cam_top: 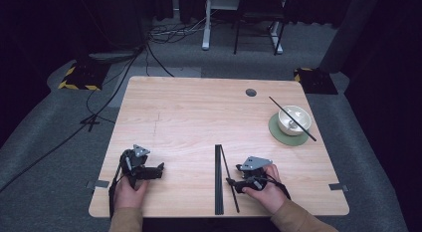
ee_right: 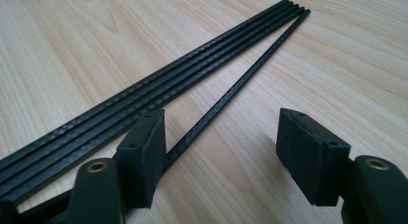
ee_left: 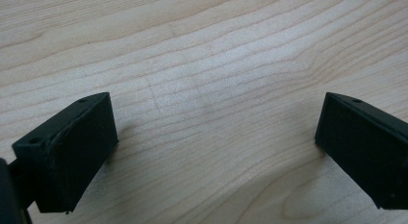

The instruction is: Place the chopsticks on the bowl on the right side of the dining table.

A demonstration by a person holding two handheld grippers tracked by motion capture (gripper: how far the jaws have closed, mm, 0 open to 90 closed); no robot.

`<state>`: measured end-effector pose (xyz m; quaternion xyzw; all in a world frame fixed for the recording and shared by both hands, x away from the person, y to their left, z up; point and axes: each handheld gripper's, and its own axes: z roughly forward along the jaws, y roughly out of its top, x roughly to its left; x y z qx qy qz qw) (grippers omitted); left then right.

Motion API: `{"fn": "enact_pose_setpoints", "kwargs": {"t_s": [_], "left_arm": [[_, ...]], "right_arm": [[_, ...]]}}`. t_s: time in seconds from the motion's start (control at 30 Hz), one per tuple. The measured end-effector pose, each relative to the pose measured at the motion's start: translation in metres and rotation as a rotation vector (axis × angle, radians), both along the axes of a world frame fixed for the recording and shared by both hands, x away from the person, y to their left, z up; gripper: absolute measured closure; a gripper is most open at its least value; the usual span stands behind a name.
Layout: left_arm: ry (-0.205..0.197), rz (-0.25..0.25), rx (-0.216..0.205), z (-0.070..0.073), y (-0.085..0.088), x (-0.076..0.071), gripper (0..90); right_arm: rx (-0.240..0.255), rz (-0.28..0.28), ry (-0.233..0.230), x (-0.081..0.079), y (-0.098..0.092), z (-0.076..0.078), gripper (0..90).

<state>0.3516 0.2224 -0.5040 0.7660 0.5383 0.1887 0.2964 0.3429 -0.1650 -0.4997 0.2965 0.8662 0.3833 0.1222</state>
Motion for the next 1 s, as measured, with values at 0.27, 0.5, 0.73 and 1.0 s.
{"fn": "enact_pose_setpoints", "kwargs": {"t_s": [0.27,0.5,0.73,1.0], "left_arm": [[0.002,0.0,-0.002,0.0,0.0,0.0,1.1],[0.001,0.0,-0.001,0.0,0.0,0.0,1.1],[0.002,-0.001,-0.002,0.0,0.0,0.0,1.1],[0.002,-0.001,-0.002,0.0,0.0,0.0,1.1]], "right_arm": [[-0.016,-0.042,-0.012,0.009,-0.014,0.0,38.2],[-0.018,-0.077,-0.009,0.014,-0.022,0.001,38.5],[-0.037,-0.06,-0.005,0.012,-0.029,0.005,52.5],[-0.064,-0.043,0.006,0.009,-0.033,0.007,66.1]]}}
